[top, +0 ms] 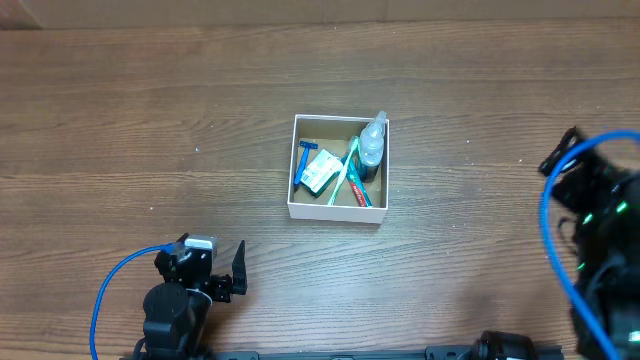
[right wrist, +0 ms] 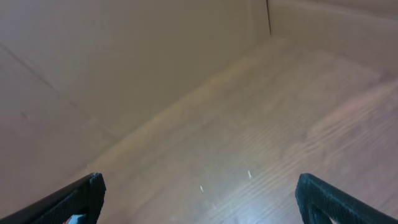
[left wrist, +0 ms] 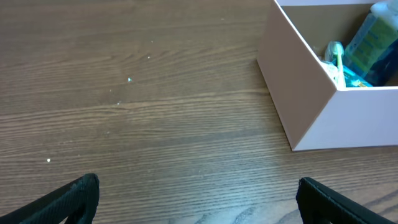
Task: Pack container
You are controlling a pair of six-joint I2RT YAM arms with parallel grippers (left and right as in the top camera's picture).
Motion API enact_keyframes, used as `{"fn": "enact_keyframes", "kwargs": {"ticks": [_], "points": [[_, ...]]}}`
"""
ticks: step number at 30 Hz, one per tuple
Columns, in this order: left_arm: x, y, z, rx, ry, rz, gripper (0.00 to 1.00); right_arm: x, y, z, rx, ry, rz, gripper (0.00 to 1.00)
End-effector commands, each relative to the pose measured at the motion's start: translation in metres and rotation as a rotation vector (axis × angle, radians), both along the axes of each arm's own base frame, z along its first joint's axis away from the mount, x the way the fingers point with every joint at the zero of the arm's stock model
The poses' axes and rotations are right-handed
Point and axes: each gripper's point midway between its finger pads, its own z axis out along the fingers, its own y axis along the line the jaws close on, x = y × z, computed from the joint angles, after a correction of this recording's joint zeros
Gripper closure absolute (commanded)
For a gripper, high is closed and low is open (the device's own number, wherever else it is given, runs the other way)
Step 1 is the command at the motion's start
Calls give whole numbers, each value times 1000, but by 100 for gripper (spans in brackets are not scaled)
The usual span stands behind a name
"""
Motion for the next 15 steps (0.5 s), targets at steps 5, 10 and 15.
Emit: {"fn": "enact_keyframes", "kwargs": {"ticks": [5,10,15], "points": [[0,-1,-1,-3,-5,-9,0,-26,16,-120,9,-43,63,0],[0,-1,-1,-3,-5,-9,0,-33,26,-167,28,-45,112,0],[0,-1,-1,-3,-5,-9,0,-37,27,-190,27,-63,114,0]]}}
